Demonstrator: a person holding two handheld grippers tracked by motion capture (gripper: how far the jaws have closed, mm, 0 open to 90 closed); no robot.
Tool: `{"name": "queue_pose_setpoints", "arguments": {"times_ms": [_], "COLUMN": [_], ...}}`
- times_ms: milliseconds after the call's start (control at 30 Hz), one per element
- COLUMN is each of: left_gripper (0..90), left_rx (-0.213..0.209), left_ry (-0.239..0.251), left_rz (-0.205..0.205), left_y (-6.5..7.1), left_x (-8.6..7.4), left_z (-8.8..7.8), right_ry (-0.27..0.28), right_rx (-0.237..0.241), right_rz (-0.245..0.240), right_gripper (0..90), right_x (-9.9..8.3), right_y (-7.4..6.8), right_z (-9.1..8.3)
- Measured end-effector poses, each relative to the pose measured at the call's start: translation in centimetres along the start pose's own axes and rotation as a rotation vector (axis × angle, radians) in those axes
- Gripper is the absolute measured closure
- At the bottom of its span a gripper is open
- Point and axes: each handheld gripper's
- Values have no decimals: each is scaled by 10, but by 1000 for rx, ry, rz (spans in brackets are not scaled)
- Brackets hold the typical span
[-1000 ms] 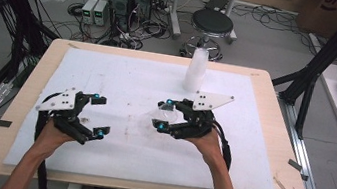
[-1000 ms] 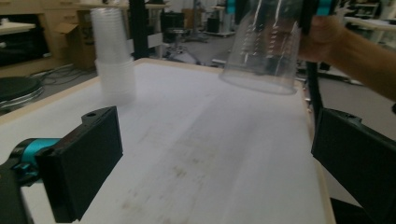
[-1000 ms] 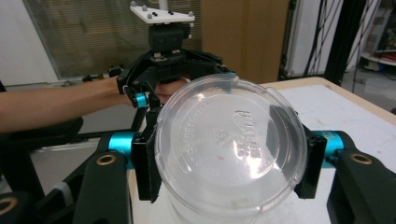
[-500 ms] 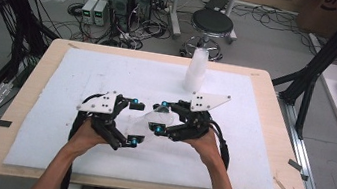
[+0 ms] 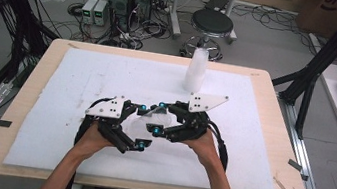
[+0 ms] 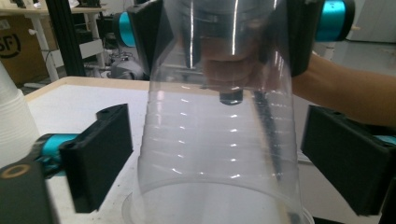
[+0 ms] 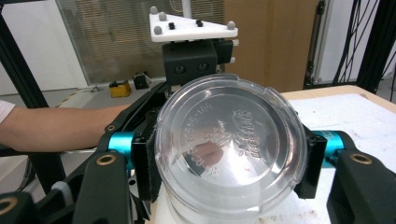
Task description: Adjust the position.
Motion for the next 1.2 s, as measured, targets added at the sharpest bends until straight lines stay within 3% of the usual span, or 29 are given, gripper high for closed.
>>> {"name": "queue_pose_setpoints", "arguments": {"times_ms": [200, 367, 667, 700, 800, 933, 1100, 1200], "left_gripper": [180, 284, 318, 318, 318, 318, 317, 317], "left_rx": [18, 23, 33, 35, 40, 44, 66, 81], "left_ry": [-2, 19, 18, 17, 8, 5, -37, -110], "left_rz": [5, 39, 43, 44, 42, 44, 46, 55], "left_y": [-1, 0, 0, 1, 0, 0, 1, 2], "left_x": [-3, -5, -6, -6, -6, -6, -4, 1], "left_z": [-2, -5, -5, -5, -6, -9, -15, -21], "right_ry": [4, 6, 5, 5, -1, -26, -70, -137], "right_rx": [3, 6, 8, 10, 22, 28, 13, 8], "right_rz": [0, 7, 11, 10, 28, 29, 17, 1], "right_gripper": [406, 406, 403, 378, 167, 148, 148, 148], "right_x": [0, -2, -3, -4, -4, -3, -3, -3], "right_y": [0, 0, 1, 1, 1, 1, 1, -1], "right_z": [1, 2, 1, 1, 3, 1, -3, -6]}}
Point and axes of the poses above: each handheld gripper's, and its own axes: z roughly forward along the jaws, x roughly out of its top, y roughly to its right, and after that the axes turned 15 degrees about -z, right-handed
